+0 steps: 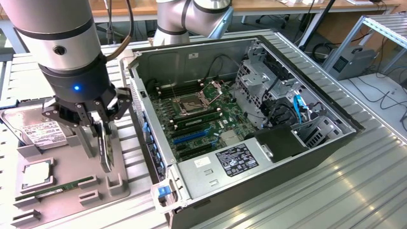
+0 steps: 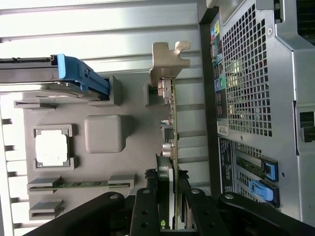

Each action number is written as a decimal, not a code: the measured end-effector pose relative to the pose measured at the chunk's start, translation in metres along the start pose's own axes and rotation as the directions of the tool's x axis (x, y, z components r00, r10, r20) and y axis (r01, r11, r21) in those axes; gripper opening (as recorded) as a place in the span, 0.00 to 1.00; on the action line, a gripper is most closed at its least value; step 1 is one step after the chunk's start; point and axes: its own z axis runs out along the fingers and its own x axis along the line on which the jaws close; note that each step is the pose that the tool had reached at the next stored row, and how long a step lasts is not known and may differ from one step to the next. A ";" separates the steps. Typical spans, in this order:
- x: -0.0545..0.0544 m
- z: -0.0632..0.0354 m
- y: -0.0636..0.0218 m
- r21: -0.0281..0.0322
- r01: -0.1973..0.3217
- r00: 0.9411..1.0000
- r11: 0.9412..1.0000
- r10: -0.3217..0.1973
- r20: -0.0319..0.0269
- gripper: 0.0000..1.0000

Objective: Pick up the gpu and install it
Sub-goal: 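Pick up the gpu and move the gpu toward the slot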

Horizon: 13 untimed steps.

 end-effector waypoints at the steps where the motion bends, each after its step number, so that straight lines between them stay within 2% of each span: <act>1: 0.000 -0.0005 0.0000 0.000 0.000 1.000 1.000 0.000 0.000 0.27; 13: 0.000 -0.0058 0.0002 0.000 0.000 1.000 1.000 0.000 0.000 0.27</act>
